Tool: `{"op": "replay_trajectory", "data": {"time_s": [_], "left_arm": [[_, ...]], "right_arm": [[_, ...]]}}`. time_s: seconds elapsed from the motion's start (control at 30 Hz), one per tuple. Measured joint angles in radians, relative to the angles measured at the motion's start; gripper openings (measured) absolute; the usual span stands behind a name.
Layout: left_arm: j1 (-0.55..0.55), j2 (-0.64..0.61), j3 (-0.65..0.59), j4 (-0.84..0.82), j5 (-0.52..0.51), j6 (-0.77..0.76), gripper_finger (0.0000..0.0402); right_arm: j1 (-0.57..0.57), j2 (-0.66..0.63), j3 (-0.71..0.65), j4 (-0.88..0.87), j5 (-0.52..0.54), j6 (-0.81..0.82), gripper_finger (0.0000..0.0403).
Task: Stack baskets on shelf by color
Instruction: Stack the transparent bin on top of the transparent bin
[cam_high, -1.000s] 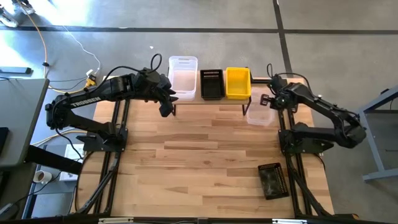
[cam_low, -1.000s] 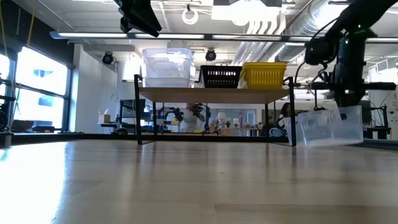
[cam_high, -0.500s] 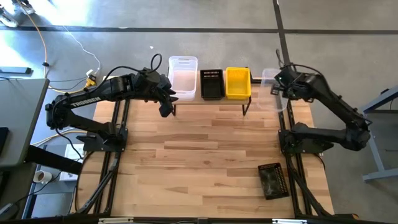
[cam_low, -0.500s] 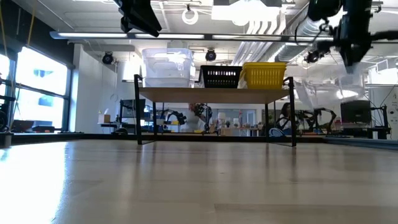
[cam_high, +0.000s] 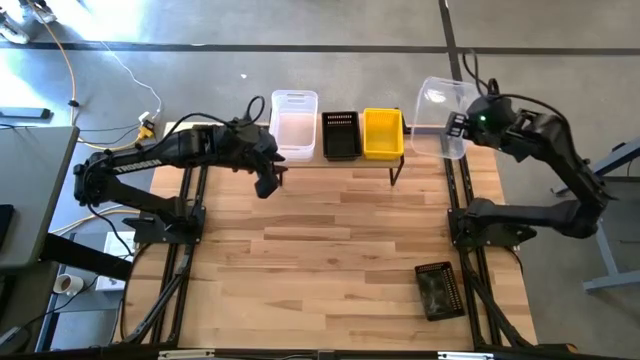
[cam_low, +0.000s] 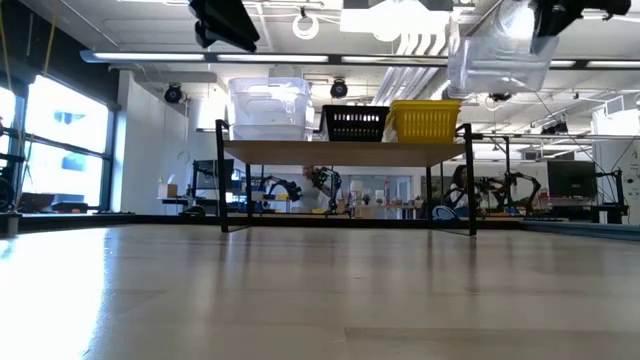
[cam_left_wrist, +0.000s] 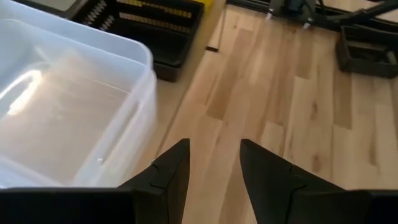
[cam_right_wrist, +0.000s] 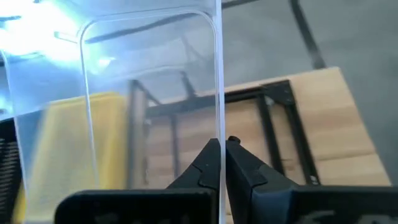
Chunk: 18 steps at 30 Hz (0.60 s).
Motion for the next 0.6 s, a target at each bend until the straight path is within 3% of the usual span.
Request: {"op": "replay_trajectory", "data": {"time_s": [0.33, 0.6], "left_arm": [[-0.099, 0.0, 0.0, -0.002, 0.0, -0.008, 0.0131], [-0.203, 0.0, 0.0, -0.006, 0.0, -0.043, 0.0131]], "right_arm": [[0.214, 0.015, 0.042, 0.137, -0.053, 0.049, 0.0], [0.463, 0.147, 0.037, 0.234, 0.0, 0.117, 0.0]]}}
